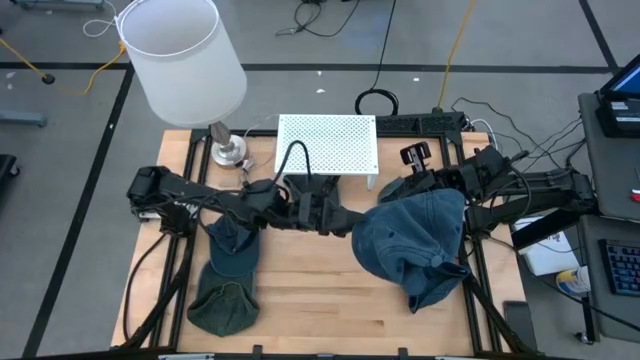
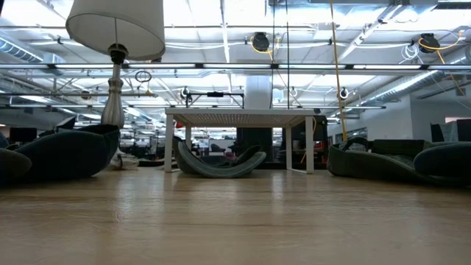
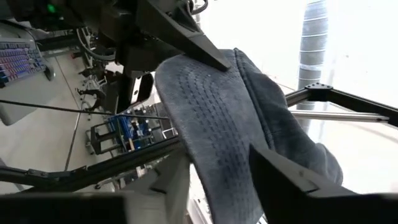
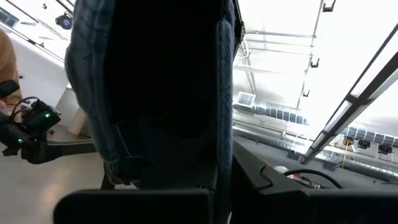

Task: Pick & Place hat
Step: Put the middle blue cap on the shelf

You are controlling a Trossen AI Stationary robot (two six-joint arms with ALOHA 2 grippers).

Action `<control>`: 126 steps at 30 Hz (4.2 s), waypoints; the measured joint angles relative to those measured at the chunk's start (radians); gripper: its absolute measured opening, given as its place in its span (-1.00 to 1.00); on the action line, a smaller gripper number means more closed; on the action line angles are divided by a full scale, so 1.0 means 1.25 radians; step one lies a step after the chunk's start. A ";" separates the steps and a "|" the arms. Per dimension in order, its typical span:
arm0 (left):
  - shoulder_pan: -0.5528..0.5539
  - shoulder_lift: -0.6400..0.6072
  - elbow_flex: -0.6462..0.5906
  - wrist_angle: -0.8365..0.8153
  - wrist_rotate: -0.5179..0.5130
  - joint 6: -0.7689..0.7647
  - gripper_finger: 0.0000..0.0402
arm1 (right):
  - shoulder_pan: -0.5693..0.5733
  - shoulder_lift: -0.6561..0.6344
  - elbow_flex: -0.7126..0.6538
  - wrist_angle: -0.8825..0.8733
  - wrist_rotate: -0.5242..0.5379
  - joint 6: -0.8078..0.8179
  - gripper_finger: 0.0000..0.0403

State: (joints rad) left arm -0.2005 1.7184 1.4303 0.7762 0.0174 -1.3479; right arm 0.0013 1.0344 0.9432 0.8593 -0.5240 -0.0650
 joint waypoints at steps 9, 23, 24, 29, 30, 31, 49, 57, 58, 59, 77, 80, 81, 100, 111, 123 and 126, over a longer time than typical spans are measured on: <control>0.000 0.000 0.000 0.010 0.029 0.003 -0.92 | 0.001 0.000 0.000 -0.018 -0.021 -0.006 -0.88; -0.001 -0.017 -0.001 0.032 0.072 0.083 -0.95 | 0.001 0.001 0.000 -0.034 -0.034 0.389 -0.38; -0.001 -0.024 -0.002 0.027 0.075 0.090 -0.95 | 0.001 0.001 0.000 -0.034 -0.034 0.424 -0.37; 0.003 -0.074 -0.004 -0.078 0.101 0.153 -0.96 | 0.001 0.002 0.000 -0.041 -0.048 0.514 -0.32; 0.007 -0.087 -0.004 -0.115 0.110 0.167 -0.96 | 0.001 0.002 0.000 -0.042 -0.049 0.519 -0.32; 0.009 -0.100 -0.004 -0.150 0.113 0.180 -0.96 | 0.001 0.002 -0.001 -0.044 -0.049 0.517 -0.32; 0.011 -0.326 -0.004 -0.367 0.077 0.252 -0.96 | 0.003 -0.093 -0.001 -0.338 0.035 0.195 0.24; -0.002 -0.416 0.000 -0.556 -0.003 0.358 -0.96 | 0.026 -0.101 -0.001 -0.336 0.040 0.486 0.40; -0.002 -0.418 -0.003 -0.580 -0.016 0.375 -0.96 | 0.028 -0.100 -0.001 -0.337 0.045 0.540 0.40; -0.002 -0.424 -0.004 -0.595 -0.028 0.390 -0.96 | 0.028 -0.099 -0.001 -0.339 0.053 0.596 0.39; -0.002 -0.438 0.001 -0.632 -0.217 0.605 -0.96 | 0.039 -0.092 -0.001 -0.334 0.290 0.879 0.20; -0.002 -0.433 -0.002 -0.646 -0.237 0.610 -0.96 | 0.039 -0.081 -0.001 -0.327 0.296 0.873 0.20; -0.002 -0.432 -0.001 -0.644 -0.237 0.608 -0.96 | 0.039 -0.078 -0.001 -0.322 0.297 0.873 0.20; -0.002 -0.426 0.000 -0.707 -0.284 0.574 -0.96 | 0.043 -0.057 -0.001 -0.219 0.293 0.944 -0.84; -0.002 -0.426 0.000 -0.809 -0.267 0.580 -0.61 | 0.043 -0.061 -0.001 -0.004 0.280 1.026 -0.84; -0.002 -0.426 0.000 -0.942 -0.266 0.602 -0.14 | 0.018 -0.086 0.000 -0.019 0.299 1.041 -0.84; -0.004 -0.426 0.000 -0.941 -0.266 0.585 -0.11 | -0.013 -0.087 0.000 -0.078 0.320 1.021 -0.84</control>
State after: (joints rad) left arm -0.2058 1.1854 1.4300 -0.4000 -0.3149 -0.6162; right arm -0.0154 0.9255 0.9432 0.7620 -0.1245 1.2117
